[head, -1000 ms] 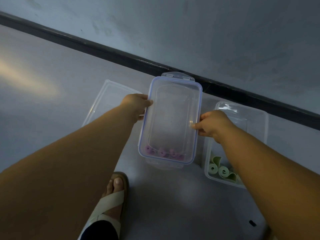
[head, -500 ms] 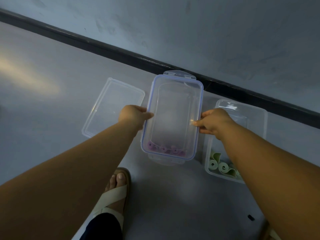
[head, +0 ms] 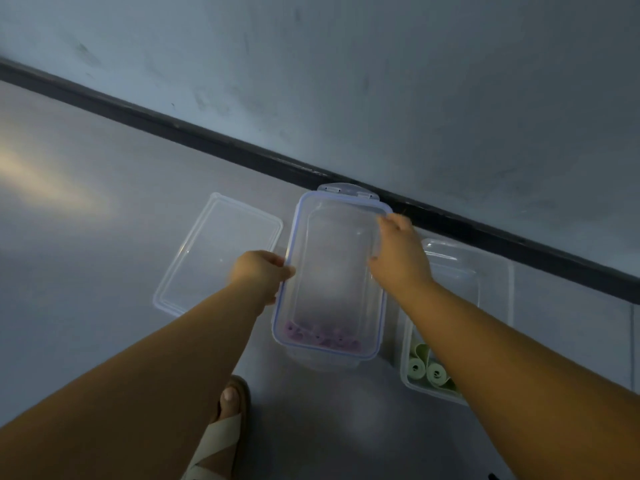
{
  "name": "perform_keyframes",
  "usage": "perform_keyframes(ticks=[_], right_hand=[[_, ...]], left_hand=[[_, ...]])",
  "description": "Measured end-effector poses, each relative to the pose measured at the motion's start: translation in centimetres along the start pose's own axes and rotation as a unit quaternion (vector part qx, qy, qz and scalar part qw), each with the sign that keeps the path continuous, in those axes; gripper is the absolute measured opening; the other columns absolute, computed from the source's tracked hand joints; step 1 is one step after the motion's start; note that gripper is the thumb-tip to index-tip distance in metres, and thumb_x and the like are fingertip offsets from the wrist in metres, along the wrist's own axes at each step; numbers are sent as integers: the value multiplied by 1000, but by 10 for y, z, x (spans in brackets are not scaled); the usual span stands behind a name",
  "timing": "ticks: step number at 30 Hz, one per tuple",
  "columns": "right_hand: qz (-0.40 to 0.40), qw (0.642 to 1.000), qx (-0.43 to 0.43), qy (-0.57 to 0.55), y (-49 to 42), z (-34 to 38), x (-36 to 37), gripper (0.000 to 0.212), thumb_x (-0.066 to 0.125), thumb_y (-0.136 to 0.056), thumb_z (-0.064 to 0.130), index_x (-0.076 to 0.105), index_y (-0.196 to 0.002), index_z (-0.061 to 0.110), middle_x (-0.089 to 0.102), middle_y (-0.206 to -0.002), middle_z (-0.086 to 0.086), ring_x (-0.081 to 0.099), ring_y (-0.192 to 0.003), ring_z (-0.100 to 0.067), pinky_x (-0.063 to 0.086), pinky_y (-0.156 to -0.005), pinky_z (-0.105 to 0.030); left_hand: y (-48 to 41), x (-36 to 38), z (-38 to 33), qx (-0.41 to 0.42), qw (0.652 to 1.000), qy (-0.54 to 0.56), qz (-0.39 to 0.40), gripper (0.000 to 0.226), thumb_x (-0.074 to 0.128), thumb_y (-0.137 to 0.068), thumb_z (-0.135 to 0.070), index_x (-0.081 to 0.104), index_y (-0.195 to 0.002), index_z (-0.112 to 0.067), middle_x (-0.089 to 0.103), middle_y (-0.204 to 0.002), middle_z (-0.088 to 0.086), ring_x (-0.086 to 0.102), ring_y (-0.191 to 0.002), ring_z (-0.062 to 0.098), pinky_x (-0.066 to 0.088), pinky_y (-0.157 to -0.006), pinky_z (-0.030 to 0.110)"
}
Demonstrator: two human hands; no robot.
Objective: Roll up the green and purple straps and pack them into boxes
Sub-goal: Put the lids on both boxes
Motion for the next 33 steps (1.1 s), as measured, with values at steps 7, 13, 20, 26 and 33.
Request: perform_keyframes(ticks=[7,13,20,26,33], right_hand=[[54,990,-109,75,-42,35,2,63,46,-96,23,13,-148,10,11,-156,-5,7,-143,-24,7,-117,-34],[74,986,-104,103,-55,36,-4,69,53,-92,34,17,-147,12,20,-152,-6,19,-139,-26,18,-114,-35],[120,981,-92,117,-61,38,-8,74,54,-91,36,13,-148,14,16,-154,-6,17,-141,-26,20,-115,-38],[142,979,-94,115,-70,40,-10,71,62,-86,35,27,-144,13,28,-148,-10,31,-135,-29,30,-110,-40],[142,980,-86,105,-77,39,-7,68,66,-83,34,35,-140,14,33,-143,-12,38,-129,-31,36,-105,-42]], left_hand=[[-2,3,6,29,999,6,-31,19,75,-77,-16,67,-94,-12,61,-77,12,55,-66,27,54,-73,39],[-4,5,7,33,999,-3,-38,24,76,-77,-19,68,-98,-10,62,-79,12,58,-71,28,56,-81,45],[-1,4,2,33,998,-28,-33,15,75,-78,-20,65,-88,-14,61,-73,9,58,-67,28,57,-78,43],[0,6,3,37,998,-43,-41,22,75,-78,-22,68,-96,-12,60,-74,7,64,-81,35,55,-83,46],[1,7,2,30,998,-36,-49,16,76,-76,-21,65,-86,-16,68,-95,19,64,-96,38,53,-86,49]])
Point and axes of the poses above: each hand's wrist, its own y-axis away from the middle knuckle, its own x-axis out of the palm, z = x × y, the point moved 1 cm from there along -y, towards the middle knuckle
